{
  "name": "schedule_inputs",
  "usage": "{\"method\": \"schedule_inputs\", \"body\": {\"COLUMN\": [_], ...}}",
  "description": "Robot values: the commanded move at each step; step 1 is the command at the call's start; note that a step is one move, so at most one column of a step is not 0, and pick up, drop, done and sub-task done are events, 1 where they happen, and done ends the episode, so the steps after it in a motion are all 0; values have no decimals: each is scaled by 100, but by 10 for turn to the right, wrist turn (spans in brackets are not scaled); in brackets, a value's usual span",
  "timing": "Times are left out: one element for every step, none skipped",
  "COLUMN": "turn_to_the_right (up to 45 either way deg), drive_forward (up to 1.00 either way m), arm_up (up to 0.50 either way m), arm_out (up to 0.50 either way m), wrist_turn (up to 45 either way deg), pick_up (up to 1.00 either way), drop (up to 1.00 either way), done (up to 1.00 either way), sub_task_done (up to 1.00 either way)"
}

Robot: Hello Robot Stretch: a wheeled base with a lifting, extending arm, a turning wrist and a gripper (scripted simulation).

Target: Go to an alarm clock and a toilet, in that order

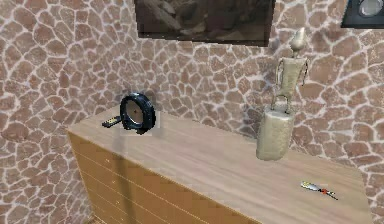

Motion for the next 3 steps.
{"method": "schedule_inputs", "body": {"turn_to_the_right": [-150, 0, -450], "drive_forward": [0, 0, 0], "arm_up": [0, 0, 0], "arm_out": [0, 0, 0], "wrist_turn": [0, 0, 0], "pick_up": [0, 0, 0], "drop": [0, 0, 0], "done": [0, 0, 0], "sub_task_done": [0, 100, 0]}}
